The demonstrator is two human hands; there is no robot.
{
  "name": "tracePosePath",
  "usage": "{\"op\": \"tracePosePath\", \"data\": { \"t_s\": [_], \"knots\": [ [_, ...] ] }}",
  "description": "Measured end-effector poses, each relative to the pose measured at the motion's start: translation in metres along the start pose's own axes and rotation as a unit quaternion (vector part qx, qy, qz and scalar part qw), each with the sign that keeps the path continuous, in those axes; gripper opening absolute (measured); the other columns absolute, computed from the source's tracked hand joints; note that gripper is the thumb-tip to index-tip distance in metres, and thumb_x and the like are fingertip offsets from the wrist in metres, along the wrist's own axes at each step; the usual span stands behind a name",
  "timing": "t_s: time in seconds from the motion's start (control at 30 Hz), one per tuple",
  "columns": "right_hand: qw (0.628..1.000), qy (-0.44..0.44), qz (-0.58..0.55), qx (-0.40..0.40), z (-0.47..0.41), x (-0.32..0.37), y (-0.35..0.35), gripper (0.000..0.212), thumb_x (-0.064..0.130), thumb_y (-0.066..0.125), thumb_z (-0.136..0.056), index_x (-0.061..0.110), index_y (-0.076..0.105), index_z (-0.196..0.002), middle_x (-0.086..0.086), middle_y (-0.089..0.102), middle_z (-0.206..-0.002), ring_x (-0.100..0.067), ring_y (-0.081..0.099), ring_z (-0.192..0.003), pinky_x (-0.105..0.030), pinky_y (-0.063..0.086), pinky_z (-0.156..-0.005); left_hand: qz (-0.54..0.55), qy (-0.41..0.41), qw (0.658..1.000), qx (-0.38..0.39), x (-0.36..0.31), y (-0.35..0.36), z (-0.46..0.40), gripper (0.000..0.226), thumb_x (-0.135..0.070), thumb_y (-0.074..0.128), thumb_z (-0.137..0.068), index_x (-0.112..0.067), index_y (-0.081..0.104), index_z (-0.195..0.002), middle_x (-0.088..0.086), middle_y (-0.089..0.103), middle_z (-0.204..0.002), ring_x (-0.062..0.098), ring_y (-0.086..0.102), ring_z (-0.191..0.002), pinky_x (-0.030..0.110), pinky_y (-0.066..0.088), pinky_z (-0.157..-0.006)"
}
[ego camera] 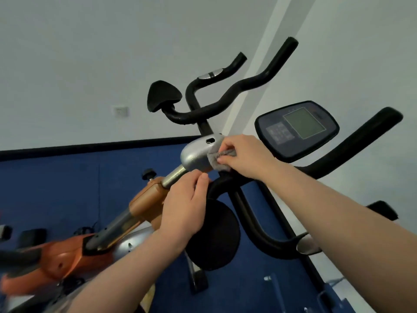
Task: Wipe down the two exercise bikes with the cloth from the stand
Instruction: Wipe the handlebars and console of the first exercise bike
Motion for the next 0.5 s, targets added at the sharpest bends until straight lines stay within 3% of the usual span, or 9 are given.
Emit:
{"op": "tracePosePath", "data": {
  "t_s": [0.07, 0.13, 0.3, 0.43, 0.5],
  "knots": [
    [0.996, -0.004, -0.028, 0.084, 0.006, -0.005, -0.004, 0.018, 0.037, 0.068, -0.083, 0.026, 0.072, -0.098, 0.015, 0.062, -0.088, -0.010, 0.060, -0.090, -0.027, 0.045, -0.080, -0.008, 0.002, 1.000, 0.008, 0.001, 0.000, 0.000, 0.042, -0.048, 0.030, -0.089, -0.021, 0.059, -0.078, -0.004, 0.063, -0.075, 0.007, 0.057, -0.074, 0.042, 0.049, -0.071],
    [0.993, -0.015, -0.026, 0.117, 0.008, -0.005, -0.006, 0.025, 0.038, 0.069, -0.082, 0.026, 0.073, -0.103, 0.020, 0.063, -0.090, -0.005, 0.060, -0.091, -0.025, 0.045, -0.083, -0.014, 0.004, 1.000, 0.012, 0.002, 0.001, 0.001, 0.042, -0.048, 0.030, -0.089, -0.019, 0.057, -0.077, -0.002, 0.061, -0.073, 0.009, 0.057, -0.072, 0.044, 0.048, -0.069],
    [0.991, -0.053, 0.118, -0.021, -0.010, 0.016, 0.004, 0.022, 0.046, 0.071, -0.073, 0.033, 0.076, -0.091, 0.008, 0.067, -0.080, -0.015, 0.060, -0.081, -0.025, 0.041, -0.068, -0.016, 0.008, 0.999, 0.031, 0.001, 0.001, -0.003, 0.035, -0.045, 0.032, -0.090, -0.021, 0.053, -0.075, -0.002, 0.058, -0.072, 0.008, 0.055, -0.070, 0.038, 0.047, -0.065],
    [0.985, -0.052, 0.125, -0.109, -0.008, 0.020, 0.011, 0.021, 0.043, 0.065, -0.080, 0.029, 0.074, -0.093, 0.000, 0.068, -0.089, -0.022, 0.062, -0.085, -0.028, 0.040, -0.067, -0.031, 0.016, 0.998, 0.055, -0.001, 0.001, 0.000, 0.033, -0.046, 0.033, -0.092, -0.024, 0.049, -0.074, -0.001, 0.056, -0.072, 0.009, 0.054, -0.067, 0.035, 0.044, -0.060],
    [0.985, -0.014, 0.072, -0.156, 0.006, 0.014, 0.010, 0.021, 0.040, 0.063, -0.084, 0.025, 0.074, -0.095, -0.001, 0.066, -0.092, -0.021, 0.061, -0.086, -0.030, 0.043, -0.070, -0.049, 0.022, 0.996, 0.069, -0.002, -0.002, 0.002, 0.033, -0.046, 0.032, -0.094, -0.025, 0.048, -0.073, -0.002, 0.055, -0.070, 0.009, 0.054, -0.065, 0.031, 0.041, -0.057]
  ]
}}
Point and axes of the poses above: each hand's wrist, its own z-axis away from the middle knuckle, its own y-axis out of the palm, x = y × z, the point moved 5 cm from there along -z, towards the middle knuckle
